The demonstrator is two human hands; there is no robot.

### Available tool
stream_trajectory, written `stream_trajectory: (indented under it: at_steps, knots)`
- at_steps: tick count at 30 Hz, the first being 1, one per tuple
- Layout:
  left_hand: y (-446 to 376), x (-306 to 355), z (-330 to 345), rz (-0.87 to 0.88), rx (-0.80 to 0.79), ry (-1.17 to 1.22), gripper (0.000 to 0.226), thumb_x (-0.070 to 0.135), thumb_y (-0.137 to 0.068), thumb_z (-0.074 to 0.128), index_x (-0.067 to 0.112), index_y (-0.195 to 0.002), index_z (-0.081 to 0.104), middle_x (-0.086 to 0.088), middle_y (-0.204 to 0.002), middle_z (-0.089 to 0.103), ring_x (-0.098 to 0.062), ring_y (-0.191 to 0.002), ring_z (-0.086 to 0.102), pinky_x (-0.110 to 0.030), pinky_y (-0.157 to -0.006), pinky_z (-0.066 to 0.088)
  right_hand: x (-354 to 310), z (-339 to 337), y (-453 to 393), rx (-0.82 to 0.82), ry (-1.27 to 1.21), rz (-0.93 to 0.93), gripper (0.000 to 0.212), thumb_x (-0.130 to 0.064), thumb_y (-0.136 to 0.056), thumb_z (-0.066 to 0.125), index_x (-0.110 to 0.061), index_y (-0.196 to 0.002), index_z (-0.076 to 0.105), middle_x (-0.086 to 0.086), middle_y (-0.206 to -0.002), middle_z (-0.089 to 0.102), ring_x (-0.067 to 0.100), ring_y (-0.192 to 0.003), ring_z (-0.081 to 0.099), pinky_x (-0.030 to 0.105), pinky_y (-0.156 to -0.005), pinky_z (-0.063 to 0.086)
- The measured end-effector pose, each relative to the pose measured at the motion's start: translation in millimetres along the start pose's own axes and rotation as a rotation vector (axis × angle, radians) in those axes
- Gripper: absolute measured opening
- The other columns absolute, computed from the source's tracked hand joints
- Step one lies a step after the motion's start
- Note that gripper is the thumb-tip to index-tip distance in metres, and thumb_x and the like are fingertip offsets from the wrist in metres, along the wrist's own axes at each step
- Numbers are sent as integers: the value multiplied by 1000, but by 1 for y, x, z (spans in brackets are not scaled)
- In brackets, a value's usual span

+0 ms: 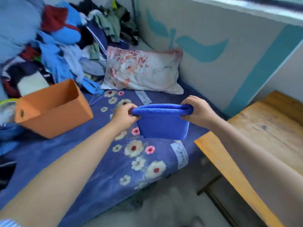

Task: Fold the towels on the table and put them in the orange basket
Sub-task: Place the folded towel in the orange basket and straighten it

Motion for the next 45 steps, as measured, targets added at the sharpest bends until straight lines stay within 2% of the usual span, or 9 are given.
stream_trajectory:
  at_steps: [5,9,13,19,22,25,30,39,45]
  knots:
    - [75,-80,-129,-67,267,91,22,0,-83,61,-1,-105,58,-11,-104,62,-21,-92,55,-14,-72,39,-131,74,-18,-92,-125,-115,23,4,-68,66,-2,-89,61,0,-74,52,20,-73,44,16,-54,31]
    - [123,-134,-211,-93,459,227,16,0,-84,60,11,-96,56,4,-91,58,-13,-86,52,1,-64,41,-215,129,-36,-188,-257,-187,20,1,-70,67,-11,-82,57,-2,-69,49,13,-62,43,22,-54,33]
    - [144,-183,-253,-142,542,347,18,3,-87,58,19,-94,52,7,-86,56,-6,-78,53,-1,-63,42,-267,172,-58,-244,-331,-227,35,0,-71,69,-27,-73,47,-13,-64,45,1,-57,40,6,-50,34]
    - [138,-239,-302,-227,645,354,22,11,-90,55,31,-88,50,11,-77,54,0,-69,50,2,-54,38,-309,228,-109,-306,-448,-164,49,2,-70,71,-11,-115,58,0,-97,55,14,-90,52,21,-78,38]
    - [113,-270,-324,-274,651,377,14,12,-89,57,25,-93,53,12,-81,56,-2,-76,53,-2,-59,42,-319,258,-149,-348,-452,-133,23,2,-69,70,-16,-82,66,1,-73,56,16,-71,50,25,-65,40]
    - [71,-308,-344,-333,625,435,9,12,-88,58,20,-93,57,7,-90,60,-11,-88,56,-21,-73,45,-322,288,-199,-365,-509,-90,37,4,-70,68,-33,-65,63,-13,-56,56,5,-56,48,7,-47,38]
    - [-8,-359,-380,-369,607,410,12,13,-90,56,18,-100,61,6,-95,61,-6,-87,56,-15,-69,44,-328,332,-288,-340,-570,-28,27,2,-76,65,-25,-77,62,4,-72,60,15,-69,53,17,-57,44]
    - [-120,-438,-472,-339,792,348,24,10,-93,48,9,-116,52,17,-79,52,7,-71,49,5,-55,37,-384,414,-434,-245,-557,-168,27,1,-84,56,-7,-109,57,-2,-81,55,5,-70,52,-2,-53,36]
    - [-174,-541,-469,-458,779,199,23,21,-96,40,7,-112,50,0,-87,51,-15,-79,46,-24,-61,33,-364,527,-487,-338,-540,-67,20,0,-87,51,-3,-107,54,-1,-76,51,11,-72,46,8,-59,38]
Point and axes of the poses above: each hand's wrist, its own y-axis away from the middle knuckle, its own z-axis out of the palm, x = y × z, the point moved 10 cm from there along -y, towards the middle knuckle
